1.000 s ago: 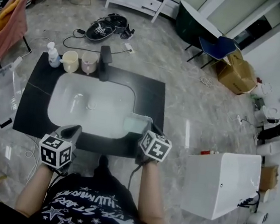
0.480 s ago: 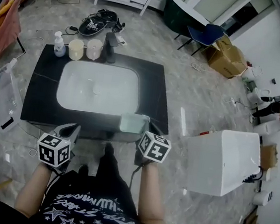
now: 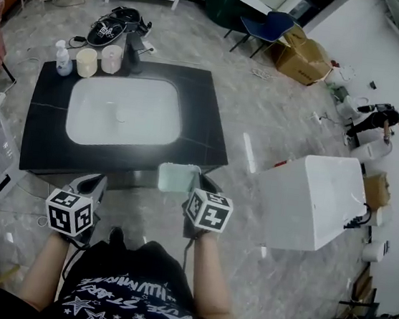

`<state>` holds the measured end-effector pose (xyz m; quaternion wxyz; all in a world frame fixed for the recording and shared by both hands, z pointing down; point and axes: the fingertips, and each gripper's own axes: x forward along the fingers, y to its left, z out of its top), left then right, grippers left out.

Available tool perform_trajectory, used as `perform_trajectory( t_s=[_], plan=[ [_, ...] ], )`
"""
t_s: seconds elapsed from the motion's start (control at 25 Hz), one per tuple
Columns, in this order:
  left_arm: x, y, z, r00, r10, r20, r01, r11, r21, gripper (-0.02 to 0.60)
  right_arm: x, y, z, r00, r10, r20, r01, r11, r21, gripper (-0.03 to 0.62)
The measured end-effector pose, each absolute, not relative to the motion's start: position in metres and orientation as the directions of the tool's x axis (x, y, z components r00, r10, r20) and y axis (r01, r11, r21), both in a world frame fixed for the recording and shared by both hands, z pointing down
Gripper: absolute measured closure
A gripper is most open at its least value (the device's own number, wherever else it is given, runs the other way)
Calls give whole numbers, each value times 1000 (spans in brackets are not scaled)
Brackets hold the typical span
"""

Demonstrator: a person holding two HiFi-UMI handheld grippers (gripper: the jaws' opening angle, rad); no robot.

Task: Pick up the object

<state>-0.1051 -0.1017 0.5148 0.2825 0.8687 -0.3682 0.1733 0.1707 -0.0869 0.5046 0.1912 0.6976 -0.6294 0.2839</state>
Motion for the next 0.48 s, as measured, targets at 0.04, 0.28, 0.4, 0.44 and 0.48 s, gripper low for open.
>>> perform_trajectory(
  t_s=[0.04, 0.28, 0.4, 0.44, 0.48],
  plan=[
    [-102, -100, 515, 671, -540, 507, -735, -571, 365, 574, 172, -85, 505, 45, -771, 636, -987, -134, -92, 583],
    [-83, -79, 513, 664, -545, 511, -741, -571, 354, 574, 181, -64, 507, 17, -777, 629, -986, -119, -120, 583],
    [-75, -61, 514, 656, -549, 518, -749, -560, 355, 574, 186, -45, 512, 0, -775, 631, -984, -114, -139, 583],
    [-72, -54, 514, 652, -550, 522, -752, -556, 354, 574, 188, -37, 514, -5, -774, 633, -983, -112, -144, 583],
    [-70, -46, 513, 648, -552, 524, -756, -551, 354, 574, 190, -30, 516, -10, -773, 635, -983, -110, -149, 583]
  ],
)
